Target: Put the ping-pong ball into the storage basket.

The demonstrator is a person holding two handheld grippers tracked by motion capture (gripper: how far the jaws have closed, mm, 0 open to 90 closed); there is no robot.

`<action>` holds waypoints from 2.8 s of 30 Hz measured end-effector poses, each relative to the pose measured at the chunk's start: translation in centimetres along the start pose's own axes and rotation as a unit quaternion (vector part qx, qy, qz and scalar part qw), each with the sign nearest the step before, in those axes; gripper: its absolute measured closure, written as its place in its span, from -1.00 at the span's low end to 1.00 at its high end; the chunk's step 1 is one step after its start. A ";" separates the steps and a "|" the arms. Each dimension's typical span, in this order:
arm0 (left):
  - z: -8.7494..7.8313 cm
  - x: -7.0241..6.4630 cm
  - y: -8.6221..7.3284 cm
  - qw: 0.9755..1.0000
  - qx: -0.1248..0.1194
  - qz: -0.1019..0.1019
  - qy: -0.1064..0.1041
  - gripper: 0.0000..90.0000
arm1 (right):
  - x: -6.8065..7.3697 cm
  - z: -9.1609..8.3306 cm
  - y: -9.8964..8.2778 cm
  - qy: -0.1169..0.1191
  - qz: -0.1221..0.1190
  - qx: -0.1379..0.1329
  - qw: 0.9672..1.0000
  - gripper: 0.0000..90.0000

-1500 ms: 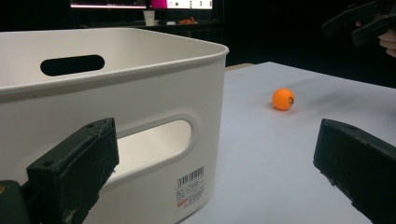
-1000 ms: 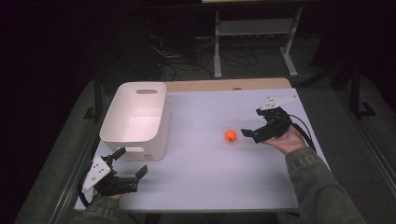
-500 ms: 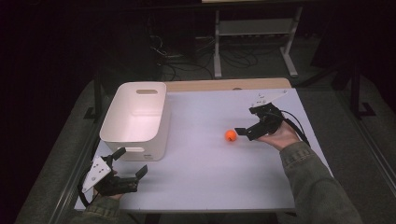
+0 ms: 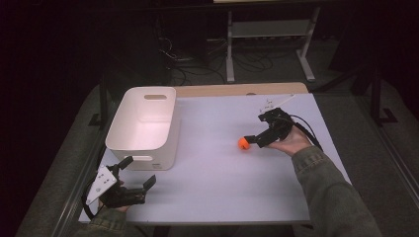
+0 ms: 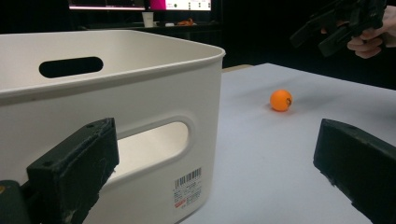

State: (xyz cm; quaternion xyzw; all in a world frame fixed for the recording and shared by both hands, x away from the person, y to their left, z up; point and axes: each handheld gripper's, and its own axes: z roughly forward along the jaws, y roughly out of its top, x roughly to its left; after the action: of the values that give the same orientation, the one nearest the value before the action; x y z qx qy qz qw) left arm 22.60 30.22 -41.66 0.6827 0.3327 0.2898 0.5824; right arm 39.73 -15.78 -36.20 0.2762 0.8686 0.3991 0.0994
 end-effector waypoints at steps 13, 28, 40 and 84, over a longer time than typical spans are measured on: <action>0.0 0.0 0.0 1.000 0.001 -0.001 0.000 -1.00 | -0.5 1.8 0.5 0.016 -0.003 0.028 0.999 -1.00; 0.0 0.0 0.0 1.000 0.001 -0.001 0.000 -1.00 | -1.0 4.3 -0.1 0.032 -0.001 0.070 0.997 -1.00; 0.0 0.0 0.0 1.000 0.002 0.000 -0.001 -1.00 | -1.3 5.5 -0.4 0.040 -0.001 0.087 0.995 -1.00; 0.0 0.0 0.0 1.000 0.003 0.000 -0.002 -1.00 | -1.8 8.6 -0.3 0.052 -0.050 0.199 0.977 -0.62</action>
State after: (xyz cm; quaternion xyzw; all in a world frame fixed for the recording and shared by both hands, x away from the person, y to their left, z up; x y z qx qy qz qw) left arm 22.59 30.18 -41.68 0.6851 0.3322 0.2877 0.5809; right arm 44.48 -11.49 -42.21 0.2253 0.9474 0.2267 0.0170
